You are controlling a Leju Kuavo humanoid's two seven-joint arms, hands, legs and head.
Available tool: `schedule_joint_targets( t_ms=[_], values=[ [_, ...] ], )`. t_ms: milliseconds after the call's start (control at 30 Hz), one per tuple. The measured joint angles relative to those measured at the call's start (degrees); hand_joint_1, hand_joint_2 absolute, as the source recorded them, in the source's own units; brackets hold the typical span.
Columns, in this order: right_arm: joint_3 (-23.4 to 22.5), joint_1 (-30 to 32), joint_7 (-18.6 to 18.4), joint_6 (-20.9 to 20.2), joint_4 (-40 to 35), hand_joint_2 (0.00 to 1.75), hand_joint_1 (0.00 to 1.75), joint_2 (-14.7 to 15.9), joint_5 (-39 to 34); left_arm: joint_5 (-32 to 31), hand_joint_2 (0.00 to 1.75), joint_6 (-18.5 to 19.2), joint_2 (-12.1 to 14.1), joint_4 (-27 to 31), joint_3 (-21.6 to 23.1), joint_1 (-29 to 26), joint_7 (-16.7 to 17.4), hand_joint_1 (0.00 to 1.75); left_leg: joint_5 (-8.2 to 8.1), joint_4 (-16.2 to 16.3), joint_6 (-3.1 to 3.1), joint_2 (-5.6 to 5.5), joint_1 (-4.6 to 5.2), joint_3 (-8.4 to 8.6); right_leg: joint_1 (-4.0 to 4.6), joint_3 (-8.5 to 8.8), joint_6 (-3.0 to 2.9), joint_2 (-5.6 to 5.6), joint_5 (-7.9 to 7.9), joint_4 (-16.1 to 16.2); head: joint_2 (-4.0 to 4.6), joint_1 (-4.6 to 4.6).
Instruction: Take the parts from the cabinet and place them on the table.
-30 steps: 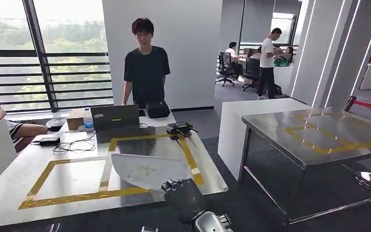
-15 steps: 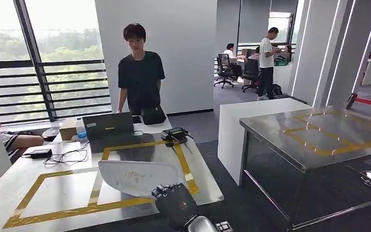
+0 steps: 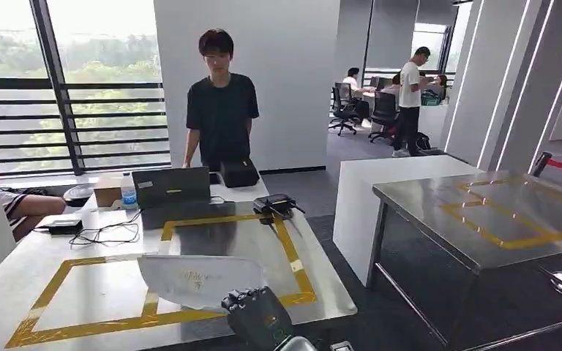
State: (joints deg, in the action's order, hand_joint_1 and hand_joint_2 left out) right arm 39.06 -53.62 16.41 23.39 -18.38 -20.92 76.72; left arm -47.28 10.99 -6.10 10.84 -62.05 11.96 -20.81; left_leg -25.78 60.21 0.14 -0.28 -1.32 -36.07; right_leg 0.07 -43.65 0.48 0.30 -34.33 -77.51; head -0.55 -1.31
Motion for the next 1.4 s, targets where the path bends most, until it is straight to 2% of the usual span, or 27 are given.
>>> schedule_joint_targets(
  t_ms=[33, 67, 133, 167, 200, 233, 300, 367, 433, 500, 533, 567, 667, 700, 733, 867, 933, 1000, 1033, 1067, 1100, 1167, 1200, 1233, 1333, 1367, 1400],
  values=[
    [0.15, 0.17, -0.02, -0.02, 0.0, 1.75, 1.69, 0.0, -0.04, 0.0, 0.0, 0.0, 0.0, 0.0, -0.02, -0.02, 0.0, 0.0, -0.23, 0.0, 0.01, -0.02, 0.08, 0.23, 0.02, -1.07, -0.17, 0.0, 1.01, -0.42, 0.0, -0.02],
    [0.26, 0.26, -0.07, -0.04, -0.02, 1.75, 1.69, 0.0, -0.04, 0.0, 0.0, 0.0, 0.0, 0.0, -0.04, -0.01, 0.0, 0.0, -0.49, -0.01, 0.01, -0.08, 0.21, 0.61, 0.08, -0.68, -0.48, 0.0, 3.22, 1.69, 0.0, -0.02],
    [0.44, 0.17, -0.22, 0.02, -0.13, 1.75, 1.69, 0.0, -0.24, 0.02, 0.0, 0.0, -0.02, 0.0, -0.07, 0.03, 0.0, 0.0, -1.14, -0.07, -0.06, -0.16, 0.44, 1.76, 0.56, 3.44, -1.67, 0.02, 9.8, 12.13, 0.0, -0.09],
    [0.5, 0.05, -0.33, 0.09, -0.13, 1.75, 1.69, 0.0, -0.39, 0.0, 0.0, 0.0, -0.09, -0.02, -0.07, 0.0, 0.0, 0.0, -1.43, -0.21, -0.15, -0.15, 0.31, 1.99, 1.0, 5.22, -2.46, -0.02, 11.58, 16.7, 0.0, -0.13],
    [0.59, -0.14, -0.44, 0.24, -0.13, 1.75, 1.69, 0.0, -0.57, 0.0, 0.0, 0.0, -0.24, -0.07, -0.07, 0.11, 0.02, 0.0, -1.68, -0.16, -0.56, -0.19, 0.71, 2.1, 1.16, 6.13, -2.87, -0.08, 10.32, 17.74, 0.02, 0.04],
    [0.74, -0.31, -0.7, 0.3, -0.13, 1.75, 1.69, -0.02, -0.65, 0.0, 0.0, 0.0, -0.24, 0.0, -0.06, 0.22, 0.04, 0.0, -1.76, -0.34, -0.88, -0.19, 0.42, 2.1, 1.33, 6.22, -2.65, -0.05, 10.09, 18.1, 0.0, -0.09],
    [0.92, -0.42, -1.22, 0.61, -0.13, 1.75, 1.69, 0.0, -1.01, -0.02, 0.0, 0.0, -0.33, -0.02, -0.07, 0.19, 0.24, 0.0, -1.87, -0.84, -1.53, -0.02, 0.23, 2.49, 1.52, 6.33, -2.94, 0.15, 9.86, 18.38, 0.0, 0.0],
    [0.96, -0.55, -1.18, 0.7, -0.13, 1.75, 1.69, -0.07, -1.18, -0.07, 0.0, 0.0, -0.26, 0.0, -0.07, 0.3, 0.22, 0.0, -2.34, -0.14, -2.01, -0.04, 0.35, 2.7, 0.74, 8.37, -2.97, 0.22, 10.36, 20.19, -0.02, -0.04],
    [1.14, -1.13, -1.29, 0.72, -0.13, 1.75, 1.69, -0.11, -1.33, -0.07, 0.0, 0.07, -0.35, -0.04, -0.07, 0.46, 0.33, 0.0, -5.37, 6.11, -2.38, 0.0, 0.35, -0.49, 0.55, 9.12, -3.44, 0.09, 10.05, 20.4, 0.0, 0.2],
    [1.49, -1.11, -1.29, 0.68, -0.11, 1.75, 1.69, -0.09, -1.33, -0.07, 0.0, 0.07, -0.2, -0.04, -0.07, 0.27, 0.35, 0.0, -7.87, 14.56, -2.84, 0.0, 0.21, -5.69, 0.57, 9.45, -3.67, 0.1, 9.41, 20.15, 0.0, 0.24],
    [1.55, -1.02, -1.29, 0.68, -0.09, 1.75, 1.69, -0.09, -1.35, -0.07, 0.0, 0.07, -0.17, -0.02, -0.07, 0.19, 0.35, 0.0, -7.32, 15.78, -2.99, 0.01, 0.2, -6.95, 0.54, 9.57, -3.6, 0.17, 9.08, 19.92, 0.0, 0.26],
    [1.55, -0.99, -1.31, 0.68, -0.09, 1.75, 1.69, -0.09, -1.36, -0.07, 0.0, 0.07, -0.15, -0.02, -0.07, 0.18, 0.35, 0.0, -5.3, 14.26, -3.11, 0.02, 0.09, -6.87, 0.45, 9.79, -3.46, 0.25, 8.67, 19.63, 0.0, 0.31],
    [1.57, -1.13, -1.31, 0.68, -0.09, 1.75, 1.69, -0.09, -1.38, -0.07, 0.0, 0.07, -0.04, -0.02, -0.07, 0.19, 0.35, 0.0, 2.59, 0.66, -3.65, 0.21, -0.35, -1.49, 0.06, 10.67, -2.51, 0.26, 6.84, 18.26, 0.0, 0.33],
    [1.59, -1.28, -1.31, 0.7, -0.09, 1.75, 1.69, -0.09, -1.38, -0.07, 0.0, 0.07, -0.15, -0.11, -0.07, 0.3, 0.35, 0.0, 0.99, 0.14, -3.64, 0.14, 0.16, -0.35, 0.46, 10.34, -1.97, 0.35, 6.27, 17.71, 0.0, 0.33],
    [1.62, -1.32, -1.33, 0.66, -0.09, 1.75, 1.69, -0.09, -1.38, -0.07, 0.0, 0.07, -0.22, -0.09, -0.07, 0.35, 0.42, 0.0, 0.93, 0.18, -2.31, 0.1, 0.02, -0.55, 0.56, 10.21, -1.76, 0.41, 6.21, 17.68, 0.0, 0.28],
    [1.7, -1.41, -1.33, 0.68, -0.09, 1.75, 1.69, -0.09, -1.38, -0.07, 0.0, 0.07, -0.26, -0.09, -0.07, 0.26, 0.42, 0.0, 0.5, -0.13, -0.87, 0.05, -0.18, -0.31, 0.43, 10.35, -0.86, 0.21, 5.42, 17.47, -0.02, 0.26],
    [1.77, -1.71, -1.33, 0.7, -0.09, 1.75, 1.69, -0.09, -1.4, -0.07, 0.0, 0.07, -0.22, -0.02, -0.07, 0.39, 0.35, 0.0, 0.13, -0.14, -0.32, 0.05, -0.19, 0.04, 0.25, 7.15, -0.14, 0.05, 2.77, 11.27, 0.0, 0.09],
    [1.77, -1.5, -1.36, 0.72, -0.07, 1.75, 1.69, -0.04, -1.42, -0.07, 0.0, 0.07, -0.22, -0.02, -0.07, 0.31, 0.35, 0.0, -0.19, -0.12, -0.11, 0.07, -0.12, 0.23, 0.08, 1.77, 0.12, 0.04, 0.1, 2.52, 0.0, 0.02],
    [1.79, -1.28, -1.36, 0.74, 0.0, 1.75, 1.69, 0.02, -1.48, -0.07, 0.0, 0.07, -0.22, -0.02, -0.07, 0.27, 0.35, 0.0, -0.4, -0.11, -0.09, 0.06, -0.1, 0.39, 0.05, -0.14, 0.09, 0.04, 0.26, 0.19, 0.0, -0.04],
    [1.81, -1.21, -1.36, 0.77, 0.07, 1.75, 1.69, 0.07, -1.53, -0.07, 0.0, 0.07, -0.22, -0.02, -0.07, 0.25, 0.35, 0.0, -0.58, -0.11, -0.1, 0.02, -0.1, 0.65, 0.05, -0.63, -0.06, 0.04, 1.88, 0.79, 0.0, -0.02],
    [1.84, -1.28, -1.36, 0.85, 0.09, 1.75, 1.69, 0.11, -1.57, -0.09, 0.0, 0.09, -0.22, -0.02, -0.07, 0.25, 0.35, 0.0, -0.82, -0.11, -0.19, -0.03, -0.06, 1.01, 0.08, 0.22, -0.33, 0.05, 4.58, 3.94, 0.0, -0.09],
    [1.84, -1.64, -1.46, 1.07, 0.09, 1.75, 1.69, 0.13, -1.73, -0.09, 0.0, 0.28, -0.24, -0.02, -0.07, 0.25, 0.31, 0.0, -1.39, -0.17, -0.42, -0.1, 0.04, 1.97, 0.3, 4.33, -1.24, 0.04, 10.31, 13.79, 0.0, -0.11],
    [1.86, -1.84, -1.51, 1.2, 0.09, 1.75, 1.69, 0.13, -1.81, -0.09, 0.0, 0.39, -0.28, -0.02, -0.07, 0.25, 0.28, 0.0, -1.65, -0.27, -0.6, -0.08, -0.1, 2.19, 0.64, 5.85, -1.9, -0.04, 10.82, 17.28, 0.0, -0.11],
    [1.86, -2.17, -1.53, 1.31, 0.09, 1.75, 1.69, 0.15, -1.92, -0.09, 0.0, 0.44, -0.33, -0.02, -0.07, 0.36, 0.26, 0.0, -1.89, -0.22, -1.06, -0.12, 0.23, 2.2, 0.96, 6.5, -2.1, -0.1, 9.97, 18.37, 0.0, -0.07],
    [1.86, -2.31, -1.71, 1.33, 0.09, 1.75, 1.69, 0.28, -2.1, -0.11, 0.0, 0.46, -0.39, -0.02, -0.07, 0.33, 0.26, 0.0, -2.03, -0.98, -2.08, 0.06, -0.12, 2.73, 1.24, 6.78, -2.51, 0.2, 9.69, 18.48, 0.0, -0.07],
    [1.86, -2.33, -1.71, 1.38, 0.07, 1.75, 1.69, 0.26, -2.14, -0.11, 0.0, 0.48, -0.35, 0.0, -0.07, 0.4, 0.28, 0.0, -2.23, -0.71, -2.39, 0.09, -0.13, 2.48, 0.43, 7.68, -2.7, 0.23, 10.09, 19.4, -0.02, 0.02],
    [1.88, -2.39, -1.73, 1.38, 0.07, 1.75, 1.69, 0.28, -2.19, -0.13, 0.0, 0.48, -0.28, 0.0, -0.07, 0.42, 0.2, 0.0, -2.49, 0.4, -2.59, 0.12, -0.11, 2.36, 0.49, 8.28, -2.79, 0.24, 10.0, 19.75, -0.02, -0.02]
  ],
)
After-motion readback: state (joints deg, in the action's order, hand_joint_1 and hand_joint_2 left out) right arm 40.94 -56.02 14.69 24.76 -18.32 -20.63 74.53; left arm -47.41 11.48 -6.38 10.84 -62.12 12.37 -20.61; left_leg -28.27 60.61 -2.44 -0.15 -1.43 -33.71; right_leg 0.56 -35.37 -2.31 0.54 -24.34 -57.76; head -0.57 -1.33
